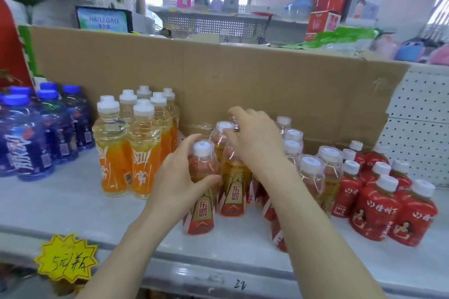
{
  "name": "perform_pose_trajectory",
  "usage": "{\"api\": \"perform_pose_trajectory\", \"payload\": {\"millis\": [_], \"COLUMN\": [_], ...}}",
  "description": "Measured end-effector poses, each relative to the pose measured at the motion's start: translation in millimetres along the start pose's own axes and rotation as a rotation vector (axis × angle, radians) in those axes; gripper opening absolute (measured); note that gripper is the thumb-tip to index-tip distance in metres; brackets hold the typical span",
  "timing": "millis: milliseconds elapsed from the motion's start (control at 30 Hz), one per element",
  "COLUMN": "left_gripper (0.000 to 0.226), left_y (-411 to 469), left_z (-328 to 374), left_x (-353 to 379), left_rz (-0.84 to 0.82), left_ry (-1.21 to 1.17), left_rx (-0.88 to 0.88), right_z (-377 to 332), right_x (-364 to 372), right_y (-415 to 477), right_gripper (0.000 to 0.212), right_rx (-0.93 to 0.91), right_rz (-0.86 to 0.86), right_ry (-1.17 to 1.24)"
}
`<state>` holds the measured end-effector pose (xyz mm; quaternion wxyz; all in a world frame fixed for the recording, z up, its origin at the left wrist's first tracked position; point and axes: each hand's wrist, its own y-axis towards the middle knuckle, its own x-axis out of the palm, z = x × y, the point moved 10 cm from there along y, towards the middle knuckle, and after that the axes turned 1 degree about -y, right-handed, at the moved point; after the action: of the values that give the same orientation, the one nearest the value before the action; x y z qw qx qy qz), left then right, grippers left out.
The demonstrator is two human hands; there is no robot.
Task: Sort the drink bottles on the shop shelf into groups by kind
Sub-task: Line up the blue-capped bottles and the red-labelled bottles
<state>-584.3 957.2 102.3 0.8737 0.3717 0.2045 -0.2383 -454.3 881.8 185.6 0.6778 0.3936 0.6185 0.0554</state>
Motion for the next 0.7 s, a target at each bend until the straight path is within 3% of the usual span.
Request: {"api": "perform_pose_trajectory", "payload": {"millis": [133,233,433,567,700], "left_gripper": [0.084,0.084,0.083,0.085,0.085], "left_y": [3.4,4.5,5.7,5.0,4.8], "left_z": [-7.2,-9.7,-10.2,-10.7,-12.6], "left_x": [2.3,1.8,2.6,3.9,3.4], "left_rz": [-0.058,-0.075,-0.089,-0.126,-0.198], "left_ry": [-0.032,-0.052,-0.088,-0.133,-0.15], "left_rx": [0.004,0.024,0.032,0.032,0.044], "right_z": [-1.0,11.9,34.0,38.6,23.5], "right_x": [58.7,70.8,73.4,63.8,32.4], "right_y": [47.4,62.3,70.9,54.5,8.6], "right_gripper": [0.04,0.036,0.021,0.033,0.033], "right_rx": [0.098,0.187,0.346,0.399,0.325], "right_rz": [-0.295,-0.384,-0.313,-0.292,-0.101], "right_ry": [-0.044,-0.045,-0.112,0.137,0.279]}}
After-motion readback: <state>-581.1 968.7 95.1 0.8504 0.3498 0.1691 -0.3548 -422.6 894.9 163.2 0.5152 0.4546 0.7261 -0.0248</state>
